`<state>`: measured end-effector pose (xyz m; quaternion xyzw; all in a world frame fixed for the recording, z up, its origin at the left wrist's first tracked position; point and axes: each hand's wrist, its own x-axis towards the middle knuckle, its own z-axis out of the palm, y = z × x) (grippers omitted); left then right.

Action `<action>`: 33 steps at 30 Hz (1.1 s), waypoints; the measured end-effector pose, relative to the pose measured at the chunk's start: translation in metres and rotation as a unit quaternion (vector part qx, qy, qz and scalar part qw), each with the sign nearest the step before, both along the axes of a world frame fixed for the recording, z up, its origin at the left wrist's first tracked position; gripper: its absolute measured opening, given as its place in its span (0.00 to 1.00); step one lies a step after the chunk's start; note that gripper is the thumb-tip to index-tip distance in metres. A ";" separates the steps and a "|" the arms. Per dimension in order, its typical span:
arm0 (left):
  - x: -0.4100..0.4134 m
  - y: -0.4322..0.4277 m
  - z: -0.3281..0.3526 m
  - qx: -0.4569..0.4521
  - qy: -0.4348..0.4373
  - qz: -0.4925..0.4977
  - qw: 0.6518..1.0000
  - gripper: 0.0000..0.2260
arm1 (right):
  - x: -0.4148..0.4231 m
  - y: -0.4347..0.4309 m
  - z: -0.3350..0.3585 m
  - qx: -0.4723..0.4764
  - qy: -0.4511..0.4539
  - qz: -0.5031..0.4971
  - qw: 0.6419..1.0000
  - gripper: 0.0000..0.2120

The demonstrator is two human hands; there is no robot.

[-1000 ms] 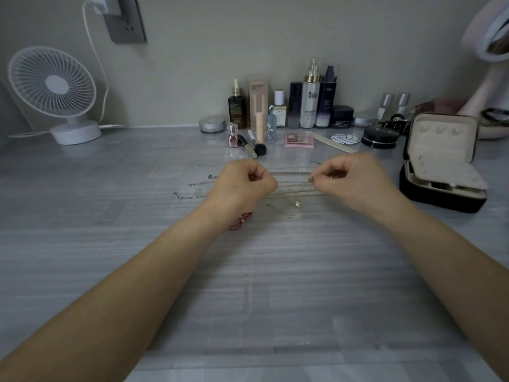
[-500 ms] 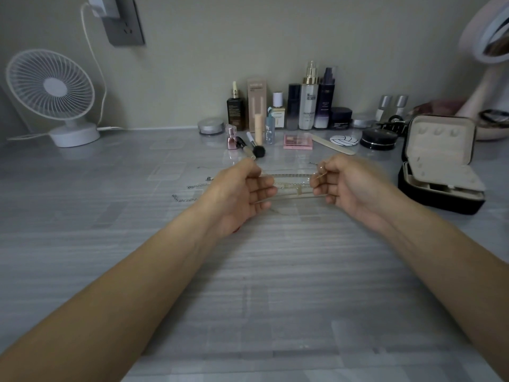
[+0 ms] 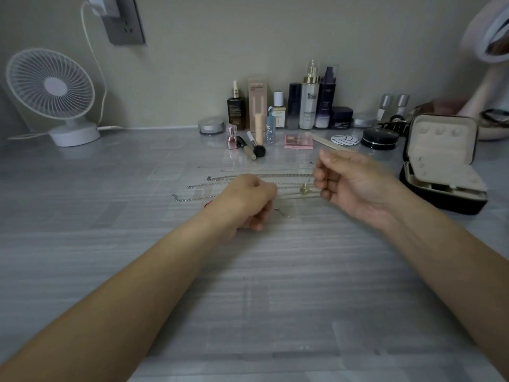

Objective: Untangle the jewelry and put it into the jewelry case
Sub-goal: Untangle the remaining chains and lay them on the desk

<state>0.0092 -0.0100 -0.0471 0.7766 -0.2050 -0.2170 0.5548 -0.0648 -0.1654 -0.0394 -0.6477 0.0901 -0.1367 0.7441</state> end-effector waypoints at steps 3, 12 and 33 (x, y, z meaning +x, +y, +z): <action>-0.003 -0.003 -0.002 -0.001 -0.141 -0.016 0.990 0.09 | 0.000 0.002 -0.002 -0.053 -0.001 0.020 0.998 0.07; -0.009 -0.012 -0.003 -0.121 -0.073 -0.059 0.988 0.10 | -0.003 0.009 0.000 -0.100 0.005 0.073 0.992 0.15; -0.005 -0.004 -0.001 -0.109 -0.070 -0.039 0.991 0.06 | -0.003 0.003 0.004 0.004 -0.010 0.041 0.999 0.06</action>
